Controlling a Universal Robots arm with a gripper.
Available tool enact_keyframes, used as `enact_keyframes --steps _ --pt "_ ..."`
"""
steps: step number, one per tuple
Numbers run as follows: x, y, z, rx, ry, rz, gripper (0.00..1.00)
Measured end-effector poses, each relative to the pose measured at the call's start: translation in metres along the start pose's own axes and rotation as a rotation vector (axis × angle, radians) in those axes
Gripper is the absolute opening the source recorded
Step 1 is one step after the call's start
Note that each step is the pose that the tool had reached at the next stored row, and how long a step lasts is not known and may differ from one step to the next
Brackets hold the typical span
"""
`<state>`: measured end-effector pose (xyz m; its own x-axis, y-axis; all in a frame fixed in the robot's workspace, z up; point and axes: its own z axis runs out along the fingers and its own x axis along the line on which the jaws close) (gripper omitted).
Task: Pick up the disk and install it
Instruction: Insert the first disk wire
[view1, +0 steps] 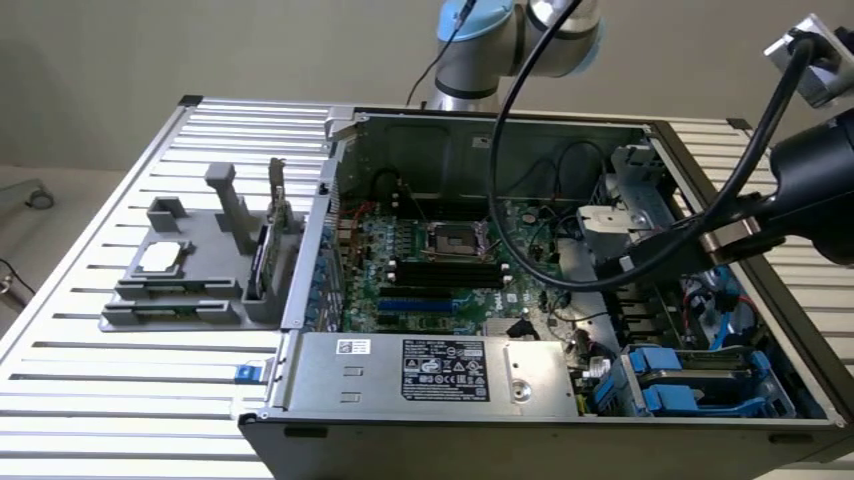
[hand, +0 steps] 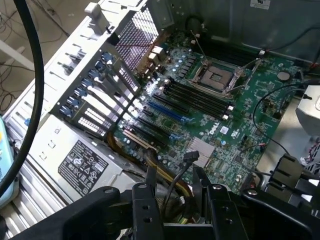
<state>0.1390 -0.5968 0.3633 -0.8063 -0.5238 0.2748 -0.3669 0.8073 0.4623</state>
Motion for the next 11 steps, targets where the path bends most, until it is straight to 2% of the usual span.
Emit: enact_keyframes --steps 2,5,7,9,11 --pt "-0.0001 0.0 0.0 0.0168 -0.0309 -0.004 0.42" --pt "-0.0001 0.0001 0.0 0.0451 -0.0785 -0.011 0.42" --pt "-0.0002 0.0001 0.0 0.0644 -0.1074 -0.013 0.42" --pt "-0.0001 0.0001 0.0 0.0834 -0.1311 -0.011 0.42" --pt "-0.0001 0.0002 0.0 0.1075 -0.1496 -0.007 0.42"
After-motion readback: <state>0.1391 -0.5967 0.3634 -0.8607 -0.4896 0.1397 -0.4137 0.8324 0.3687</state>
